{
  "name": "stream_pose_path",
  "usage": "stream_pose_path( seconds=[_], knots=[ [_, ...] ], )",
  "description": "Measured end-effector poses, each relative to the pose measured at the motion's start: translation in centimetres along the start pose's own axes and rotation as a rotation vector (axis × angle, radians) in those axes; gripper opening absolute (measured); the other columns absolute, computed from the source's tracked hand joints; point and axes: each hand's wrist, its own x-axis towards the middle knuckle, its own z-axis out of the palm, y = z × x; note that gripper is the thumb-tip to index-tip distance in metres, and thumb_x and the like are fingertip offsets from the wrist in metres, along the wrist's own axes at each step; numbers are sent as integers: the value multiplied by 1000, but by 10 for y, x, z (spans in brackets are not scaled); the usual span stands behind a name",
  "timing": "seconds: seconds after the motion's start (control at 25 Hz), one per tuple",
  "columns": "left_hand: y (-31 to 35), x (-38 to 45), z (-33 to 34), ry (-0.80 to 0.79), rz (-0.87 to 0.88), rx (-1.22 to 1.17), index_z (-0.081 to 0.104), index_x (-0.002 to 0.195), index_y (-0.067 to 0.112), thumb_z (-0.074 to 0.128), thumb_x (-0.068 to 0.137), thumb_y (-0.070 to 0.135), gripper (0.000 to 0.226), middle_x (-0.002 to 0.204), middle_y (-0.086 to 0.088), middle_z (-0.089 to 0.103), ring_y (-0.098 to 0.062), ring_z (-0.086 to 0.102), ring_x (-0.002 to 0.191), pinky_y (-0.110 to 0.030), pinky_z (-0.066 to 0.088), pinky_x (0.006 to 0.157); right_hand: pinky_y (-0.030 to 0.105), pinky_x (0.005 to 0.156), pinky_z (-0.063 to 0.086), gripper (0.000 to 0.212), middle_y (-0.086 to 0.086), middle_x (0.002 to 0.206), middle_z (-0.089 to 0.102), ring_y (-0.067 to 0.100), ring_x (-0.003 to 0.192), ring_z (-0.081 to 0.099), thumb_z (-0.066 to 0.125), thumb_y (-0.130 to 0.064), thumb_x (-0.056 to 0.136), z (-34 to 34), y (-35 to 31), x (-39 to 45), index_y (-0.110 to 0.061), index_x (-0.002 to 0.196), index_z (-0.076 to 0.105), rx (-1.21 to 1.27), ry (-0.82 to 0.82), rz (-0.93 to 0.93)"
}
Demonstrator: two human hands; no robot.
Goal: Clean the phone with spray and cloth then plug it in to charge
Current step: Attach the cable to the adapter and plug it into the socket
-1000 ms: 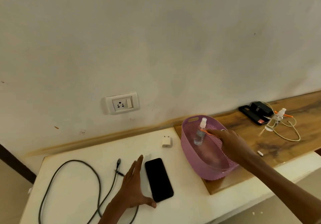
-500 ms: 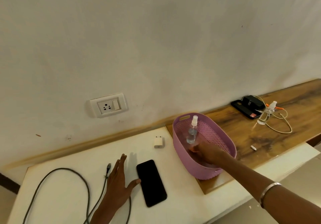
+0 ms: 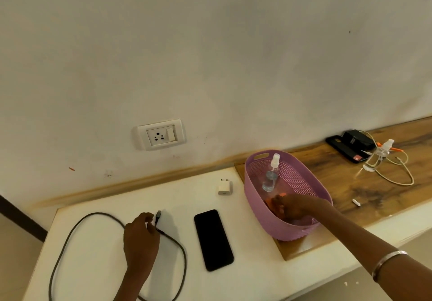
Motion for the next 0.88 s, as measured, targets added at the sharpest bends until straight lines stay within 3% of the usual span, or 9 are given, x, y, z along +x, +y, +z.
stream_pose_path(
  seconds=[0.12, 0.24, 0.32, 0.4, 0.52, 0.6, 0.72, 0.8, 0.88],
  knots=[
    [-10, 3, -3, -14, 31, 35, 66, 93, 9, 54, 95, 9, 13, 86, -7, 68, -33, 61, 92, -40, 50, 75, 19, 79, 45, 27, 3, 115, 65, 12, 93, 60, 51, -14, 96, -26, -13, -20, -15, 122, 58, -10, 195, 2],
    [-12, 1, -4, -71, 90, 167, 68, 92, 8, 60, 95, 26, 19, 85, -5, 68, -29, 60, 88, -41, 50, 80, 11, 55, 36, 15, -5, 90, 69, 3, 69, 57, 55, -11, 92, -55, -43, -39, -16, 99, 67, 14, 504, -110],
    [-16, 2, -5, -73, 131, 228, 69, 91, 10, 65, 91, 29, 20, 85, -5, 69, -29, 60, 86, -42, 50, 81, 12, 59, 42, 24, -8, 94, 68, 2, 72, 59, 53, -7, 91, -67, -77, -31, -20, 105, 67, 212, 636, -233],
    [-19, 5, -7, -68, 125, 211, 69, 88, 11, 65, 91, 24, 14, 82, -4, 69, -30, 60, 86, -41, 49, 81, 21, 78, 51, 37, -2, 110, 68, 10, 94, 64, 50, -2, 91, -68, -113, -8, -18, 122, 61, 296, 614, -300],
    [-19, 13, -10, -14, 22, 100, 70, 94, 13, 62, 92, 20, 10, 87, -2, 70, -27, 58, 93, -41, 51, 79, 38, 104, 43, 54, 12, 140, 50, 27, 125, 51, 51, -8, 92, -45, -149, 48, -16, 144, 38, 193, 432, -212],
    [-15, 13, -12, 37, 19, 30, 69, 95, 15, 63, 91, 19, 8, 89, 0, 68, -24, 59, 91, -40, 53, 76, 43, 105, 41, 56, 17, 146, 35, 34, 128, 46, 48, -11, 95, -28, -155, 81, -17, 147, 28, 86, 364, -103],
    [-12, 10, -15, 47, -18, -118, 68, 93, 20, 61, 92, 22, 7, 88, 4, 65, -17, 64, 79, -39, 56, 71, 42, 102, 44, 49, 18, 140, 34, 34, 124, 45, 42, -6, 93, -8, -158, 107, -14, 141, 36, 6, 336, -50],
    [-14, 10, -14, 22, -21, -144, 67, 92, 22, 61, 93, 23, 6, 87, 6, 65, -13, 64, 70, -35, 56, 66, 38, 95, 48, 44, 17, 133, 39, 32, 117, 47, 41, -2, 92, -1, -159, 112, -13, 135, 43, 22, 417, -56],
    [-12, 14, -13, 6, -2, -162, 66, 90, 23, 61, 93, 21, 6, 87, 8, 64, -8, 61, 63, -22, 48, 61, 32, 85, 48, 39, 17, 129, 40, 31, 113, 47, 43, -3, 92, 4, -159, 112, -14, 130, 47, 80, 508, -55]
  ],
)
